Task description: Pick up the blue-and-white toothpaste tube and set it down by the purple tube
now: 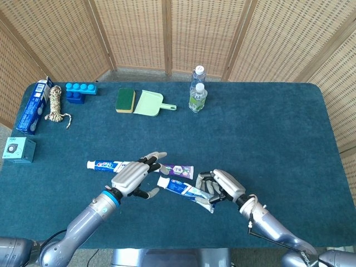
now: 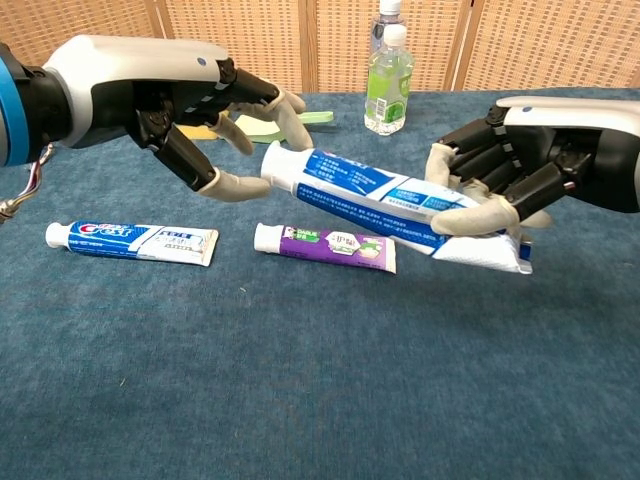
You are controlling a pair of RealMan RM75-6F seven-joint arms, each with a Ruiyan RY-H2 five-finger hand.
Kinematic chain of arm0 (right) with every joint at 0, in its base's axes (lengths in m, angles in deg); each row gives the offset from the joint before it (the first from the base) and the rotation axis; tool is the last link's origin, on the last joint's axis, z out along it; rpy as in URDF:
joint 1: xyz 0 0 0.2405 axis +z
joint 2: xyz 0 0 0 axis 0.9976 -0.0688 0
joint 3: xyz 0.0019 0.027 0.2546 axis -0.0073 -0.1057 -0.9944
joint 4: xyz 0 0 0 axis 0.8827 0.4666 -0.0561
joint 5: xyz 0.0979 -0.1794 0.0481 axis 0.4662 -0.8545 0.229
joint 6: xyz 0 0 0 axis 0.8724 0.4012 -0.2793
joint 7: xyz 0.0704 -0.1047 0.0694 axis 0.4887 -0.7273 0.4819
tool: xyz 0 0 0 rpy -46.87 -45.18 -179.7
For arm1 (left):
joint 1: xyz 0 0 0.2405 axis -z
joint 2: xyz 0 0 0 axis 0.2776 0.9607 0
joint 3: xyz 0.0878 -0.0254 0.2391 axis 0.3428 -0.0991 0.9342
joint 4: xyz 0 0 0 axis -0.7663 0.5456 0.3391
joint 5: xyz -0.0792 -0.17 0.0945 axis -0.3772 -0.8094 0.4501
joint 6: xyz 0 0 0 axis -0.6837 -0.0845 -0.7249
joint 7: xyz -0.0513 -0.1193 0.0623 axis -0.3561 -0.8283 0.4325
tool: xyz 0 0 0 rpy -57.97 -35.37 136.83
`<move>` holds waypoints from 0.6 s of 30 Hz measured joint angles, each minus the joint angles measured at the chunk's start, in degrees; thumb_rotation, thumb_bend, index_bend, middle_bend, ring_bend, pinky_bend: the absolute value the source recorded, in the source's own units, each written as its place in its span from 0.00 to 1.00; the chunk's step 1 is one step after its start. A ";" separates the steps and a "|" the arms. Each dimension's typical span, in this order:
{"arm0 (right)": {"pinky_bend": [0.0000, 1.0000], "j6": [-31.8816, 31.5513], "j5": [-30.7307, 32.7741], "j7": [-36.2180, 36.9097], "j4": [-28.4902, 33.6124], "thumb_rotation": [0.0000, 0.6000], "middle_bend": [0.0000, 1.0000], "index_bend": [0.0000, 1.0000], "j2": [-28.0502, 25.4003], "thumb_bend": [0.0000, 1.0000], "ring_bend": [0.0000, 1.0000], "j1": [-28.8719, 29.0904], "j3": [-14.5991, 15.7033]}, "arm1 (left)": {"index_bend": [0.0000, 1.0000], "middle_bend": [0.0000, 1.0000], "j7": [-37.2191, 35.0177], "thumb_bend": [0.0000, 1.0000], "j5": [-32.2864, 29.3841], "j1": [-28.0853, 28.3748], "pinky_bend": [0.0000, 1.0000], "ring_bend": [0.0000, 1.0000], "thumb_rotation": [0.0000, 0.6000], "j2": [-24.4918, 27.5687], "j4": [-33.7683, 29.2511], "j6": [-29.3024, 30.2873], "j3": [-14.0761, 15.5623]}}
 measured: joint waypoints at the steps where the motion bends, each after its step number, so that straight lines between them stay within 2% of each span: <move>1: 0.89 0.06 0.05 0.12 0.02 1.00 0.74 0.97 0.01 0.52 0.74 0.03 -0.04 | 0.33 0.07 -0.16 0.33 -0.01 0.08 0.17 0.00 1.00 -0.02 0.03 0.03 0.04; 18: 0.89 0.82 0.32 1.87 0.19 1.00 0.74 0.97 -0.26 0.52 0.74 0.35 -0.44 | 0.39 0.08 -1.42 0.33 0.00 1.44 0.18 0.00 1.00 -0.39 0.34 1.35 0.79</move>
